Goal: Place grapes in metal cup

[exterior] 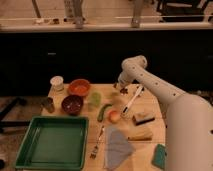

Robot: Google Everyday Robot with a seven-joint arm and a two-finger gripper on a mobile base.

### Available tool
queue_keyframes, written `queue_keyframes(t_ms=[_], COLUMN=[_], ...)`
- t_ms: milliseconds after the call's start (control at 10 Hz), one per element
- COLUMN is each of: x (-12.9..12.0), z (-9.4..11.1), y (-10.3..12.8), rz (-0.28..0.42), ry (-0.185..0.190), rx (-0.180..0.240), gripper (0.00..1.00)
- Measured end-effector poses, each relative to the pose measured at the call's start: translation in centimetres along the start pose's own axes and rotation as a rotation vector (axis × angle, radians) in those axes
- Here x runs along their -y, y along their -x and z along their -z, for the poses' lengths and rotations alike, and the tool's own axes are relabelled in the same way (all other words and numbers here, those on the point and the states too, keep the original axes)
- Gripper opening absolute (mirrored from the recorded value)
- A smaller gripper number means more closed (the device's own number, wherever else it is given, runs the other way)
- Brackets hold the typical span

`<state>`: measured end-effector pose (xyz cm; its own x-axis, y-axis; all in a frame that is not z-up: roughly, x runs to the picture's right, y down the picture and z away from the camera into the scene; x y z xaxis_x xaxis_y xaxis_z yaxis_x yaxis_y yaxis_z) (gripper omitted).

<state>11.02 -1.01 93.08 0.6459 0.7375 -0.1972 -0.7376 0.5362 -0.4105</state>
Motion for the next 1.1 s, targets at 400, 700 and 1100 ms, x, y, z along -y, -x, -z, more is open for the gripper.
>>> queue_keyframes(t_ms=[400,700,1100], x=[-1.5,-3.1,-6.3], z=[2.4,4.4,6.9], y=[1.3,2.2,3.1], rz=[0.093,0.17,0.287], ry=[0.04,0.07,0.13], rx=[0.048,0.09,0.142], gripper=[0.0,0.0,0.0])
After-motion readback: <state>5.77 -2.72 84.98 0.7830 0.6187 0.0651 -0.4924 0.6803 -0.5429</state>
